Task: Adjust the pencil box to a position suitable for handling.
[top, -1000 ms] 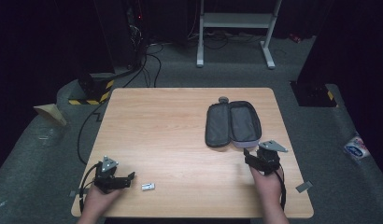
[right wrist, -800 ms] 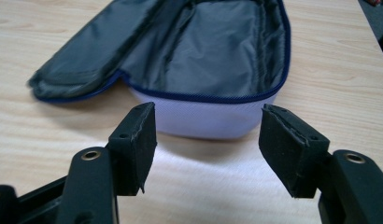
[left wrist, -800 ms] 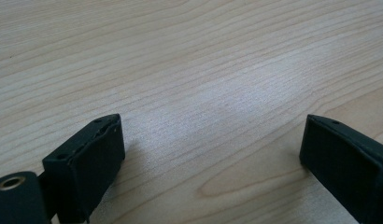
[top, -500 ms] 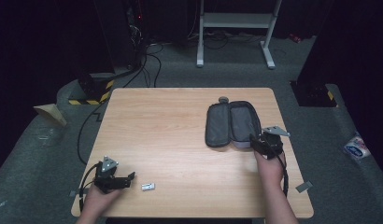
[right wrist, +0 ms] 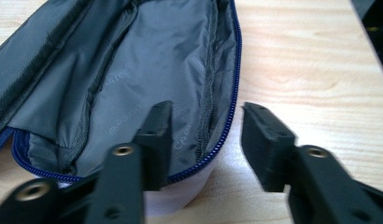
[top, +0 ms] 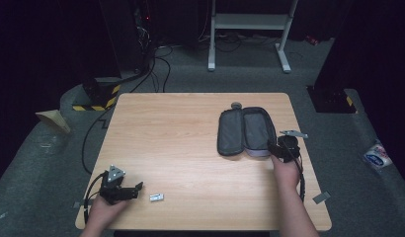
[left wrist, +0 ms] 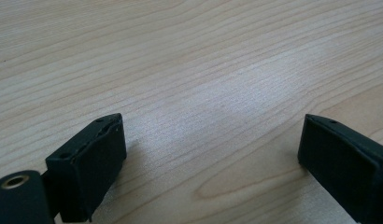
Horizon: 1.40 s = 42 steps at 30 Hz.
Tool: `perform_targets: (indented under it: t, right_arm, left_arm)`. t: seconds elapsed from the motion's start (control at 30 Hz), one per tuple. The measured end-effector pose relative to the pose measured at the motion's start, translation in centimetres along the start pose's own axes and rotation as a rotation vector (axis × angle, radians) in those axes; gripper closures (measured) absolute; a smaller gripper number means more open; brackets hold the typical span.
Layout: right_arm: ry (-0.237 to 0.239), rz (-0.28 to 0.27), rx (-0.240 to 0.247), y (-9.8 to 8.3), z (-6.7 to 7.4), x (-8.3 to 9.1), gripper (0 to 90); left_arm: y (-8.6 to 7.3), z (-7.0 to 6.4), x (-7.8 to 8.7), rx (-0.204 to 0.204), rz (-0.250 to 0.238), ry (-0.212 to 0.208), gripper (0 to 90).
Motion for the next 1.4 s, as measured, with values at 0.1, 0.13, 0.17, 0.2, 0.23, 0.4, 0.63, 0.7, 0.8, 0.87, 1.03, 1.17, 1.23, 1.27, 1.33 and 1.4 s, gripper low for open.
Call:
perform_targets:
  t: [0.1, 0.13, 0.17, 0.2, 0.23, 0.4, 0.63, 0.7, 0.8, 0.87, 1.03, 1.17, 1.23, 1.27, 1.33, 1.4]
  right_arm:
    - [0.017, 0.014, -0.001, -0.2, 0.1, -0.2, 61.4]
    - [0.012, 0.014, 0.013, -0.4, 0.6, -0.1, 61.8]
    - [0.012, 0.014, 0.013, -0.4, 0.6, -0.1, 61.8]
    - [0.022, 0.005, 0.023, -0.8, 0.9, 0.1, 61.4]
    - [0.022, 0.005, 0.023, -0.8, 0.9, 0.1, 61.4]
    - [0.06, -0.007, 0.048, -2.7, 2.5, 0.8, 58.7]
    - [0.115, -0.039, 0.076, -4.8, 4.7, 2.2, 55.8]
    - [0.129, -0.054, 0.084, -5.4, 5.5, 2.6, 54.8]
    - [0.152, -0.062, 0.108, -6.3, 6.9, 3.2, 52.8]
    - [0.156, -0.067, 0.116, -6.4, 7.3, 3.4, 52.9]
    - [0.201, -0.071, 0.152, -7.1, 9.4, 4.1, 51.7]
    - [0.245, -0.077, 0.185, -7.3, 11.6, 4.4, 51.0]
    - [0.264, -0.079, 0.209, -7.4, 12.8, 4.5, 50.8]
    - [0.276, -0.08, 0.217, -7.3, 13.3, 4.5, 50.7]
    - [0.299, -0.081, 0.231, -7.2, 14.4, 4.3, 50.4]
    - [0.314, -0.083, 0.246, -7.1, 15.5, 4.2, 50.4]
  left_arm:
    - [0.0, -0.1, 0.0, 0.004, -0.004, -0.003, 8.4]
    - [-0.1, -0.1, 0.0, 0.002, -0.006, -0.003, 9.0]
    - [-0.1, -0.1, 0.0, 0.002, -0.006, -0.003, 9.5]
    - [-0.1, -0.1, 0.1, 0.001, -0.007, 0.001, 10.0]
    - [-0.1, -0.1, 0.1, 0.001, -0.007, 0.001, 10.4]
    - [-0.1, -0.1, 0.1, 0.001, -0.009, 0.0, 10.7]
    - [-0.1, -0.1, 0.1, -0.001, -0.01, -0.003, 11.2]
    - [-0.1, -0.2, 0.1, -0.001, -0.01, -0.004, 11.3]
    - [-0.1, -0.2, 0.1, -0.002, -0.011, -0.005, 11.6]
    - [-0.1, -0.2, 0.1, -0.001, -0.011, -0.006, 11.6]
    - [-0.1, -0.2, 0.1, -0.003, -0.014, -0.007, 11.8]
    - [-0.1, -0.2, 0.1, -0.006, -0.014, -0.007, 12.3]
    - [-0.1, -0.2, 0.1, -0.007, -0.014, -0.008, 12.4]
    - [-0.1, -0.2, 0.1, -0.006, -0.015, -0.008, 12.4]
    - [-0.1, -0.2, 0.1, -0.005, -0.015, -0.008, 12.7]
    - [-0.1, -0.2, 0.1, -0.007, -0.014, -0.008, 13.0]
Point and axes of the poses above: each handheld gripper's, and its own axes: x roughly backward along the jaws, y roughly out of its top, z roughly to its left, the point moved 3 cm from there along -x, roughly forward along the jaws, and after that the axes turned 13 degrees about z, right-handed, at the moved point
